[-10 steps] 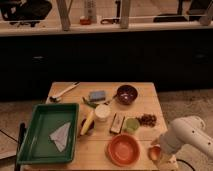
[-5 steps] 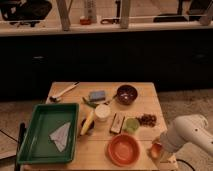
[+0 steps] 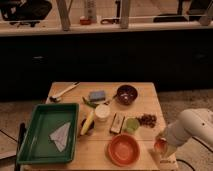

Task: Place apple in purple bowl

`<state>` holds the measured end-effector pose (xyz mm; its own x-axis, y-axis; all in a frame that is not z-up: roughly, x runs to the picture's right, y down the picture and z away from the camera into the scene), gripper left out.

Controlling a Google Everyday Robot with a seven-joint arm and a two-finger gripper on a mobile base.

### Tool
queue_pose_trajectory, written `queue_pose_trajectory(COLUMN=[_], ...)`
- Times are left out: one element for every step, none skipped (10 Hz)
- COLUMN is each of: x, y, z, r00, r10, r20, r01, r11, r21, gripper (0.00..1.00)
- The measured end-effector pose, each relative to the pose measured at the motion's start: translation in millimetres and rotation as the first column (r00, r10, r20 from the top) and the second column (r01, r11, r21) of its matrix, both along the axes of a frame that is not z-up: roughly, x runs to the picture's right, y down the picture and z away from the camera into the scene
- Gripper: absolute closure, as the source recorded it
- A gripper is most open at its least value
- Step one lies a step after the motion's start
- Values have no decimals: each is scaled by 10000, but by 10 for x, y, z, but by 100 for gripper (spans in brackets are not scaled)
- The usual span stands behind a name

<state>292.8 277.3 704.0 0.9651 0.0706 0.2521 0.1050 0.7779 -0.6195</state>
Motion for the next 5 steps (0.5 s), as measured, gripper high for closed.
queue_pose_trajectory(x=[19,32,32,26,40], y=[-62,-177,-287,-382,-463], z=[-16,-32,-31,-36,-51], r00=[10000,10000,9998,9995,9990], r10=[-13,-33,-81,-143,-206], r20=[-5,61,172,297,388], r01=[13,32,77,132,189], r11=[10000,9998,9996,9993,9989], r21=[61,172,266,359,432], gripper=[100,100,100,100,100])
